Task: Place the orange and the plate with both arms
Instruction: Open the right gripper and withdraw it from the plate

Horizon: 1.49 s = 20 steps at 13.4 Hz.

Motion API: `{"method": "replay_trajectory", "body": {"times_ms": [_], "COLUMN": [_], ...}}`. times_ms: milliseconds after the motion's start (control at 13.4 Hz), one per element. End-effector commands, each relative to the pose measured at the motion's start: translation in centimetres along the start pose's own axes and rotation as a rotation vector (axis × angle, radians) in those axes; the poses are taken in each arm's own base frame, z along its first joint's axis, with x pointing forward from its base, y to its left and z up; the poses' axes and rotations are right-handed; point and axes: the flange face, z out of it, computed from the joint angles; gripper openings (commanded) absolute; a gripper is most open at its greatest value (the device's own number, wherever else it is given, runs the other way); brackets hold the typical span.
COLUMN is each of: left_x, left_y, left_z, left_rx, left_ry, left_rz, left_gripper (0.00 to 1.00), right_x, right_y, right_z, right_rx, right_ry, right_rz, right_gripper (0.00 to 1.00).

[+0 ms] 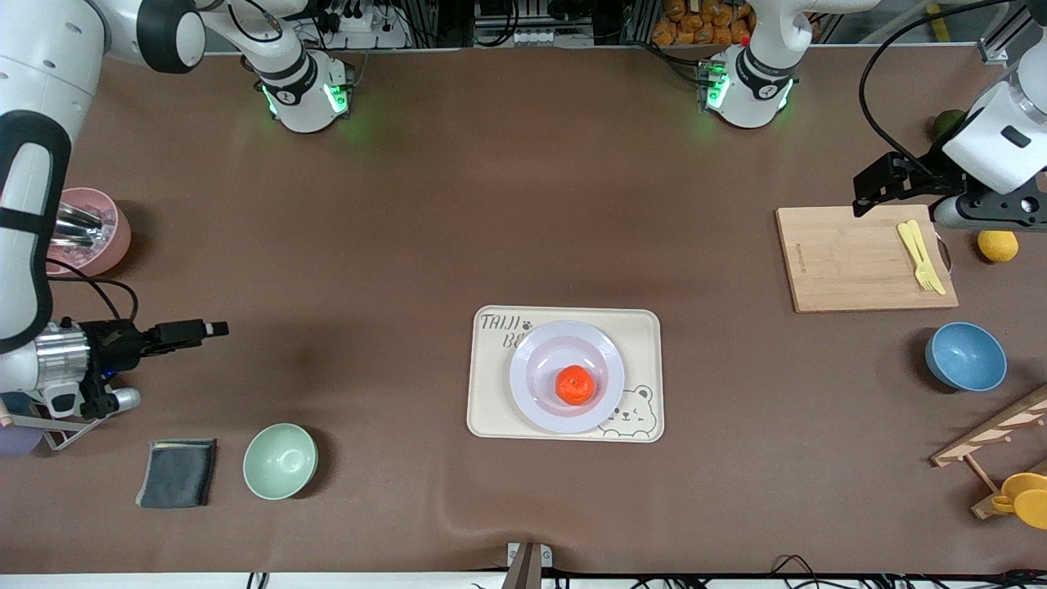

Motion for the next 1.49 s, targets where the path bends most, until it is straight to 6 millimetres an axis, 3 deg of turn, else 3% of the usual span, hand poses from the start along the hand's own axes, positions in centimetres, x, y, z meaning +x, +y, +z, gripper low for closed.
{"method": "replay_trajectory", "body": {"times_ms": [0,149,223,372,521,745,1191,1415], "left_x": [0.1,0.1,0.1,0.1,0.1,0.1,0.1,0.1], "left_y": [-0.3,-0.3,-0.3,-0.3,-0.3,-0.3,-0.3,-0.3], "left_z": [-0.2,-0.2,-0.2,-0.2,-0.2,-0.2,-0.1,-0.2], "left_rx": [-0.013,-0.013,-0.013,-0.013,-0.013,-0.013,-0.013,-0.013], "left_ry": [0.008,0.008,0.008,0.008,0.008,0.008,0.008,0.008], "left_rz": [0.018,0.018,0.018,0.018,0.018,0.018,0.018,0.018], "left_gripper": [1.00,1.00,1.00,1.00,1.00,1.00,1.00,1.00], "right_x": [-0.7,-2.2,-3.1,-4.5,-6.2,-9.1,-12.2,-13.2], "right_y": [-6.0,-9.5,-9.8,-9.1,-9.6,-9.1,-7.8,-9.2], "right_z": [-1.2,-2.9,-4.0,-4.6,-4.3,-2.2,-1.9,-2.1], "right_rx": [-0.185,-0.311,-0.338,-0.359,-0.413,-0.452,-0.476,-0.499], "right_ry": [-0.077,-0.087,-0.079,-0.082,-0.053,0.041,0.164,0.174], "right_rz": [0.008,-0.018,-0.013,0.008,0.008,-0.025,0.029,0.049], "right_gripper": [1.00,1.00,1.00,1.00,1.00,1.00,1.00,1.00]}}
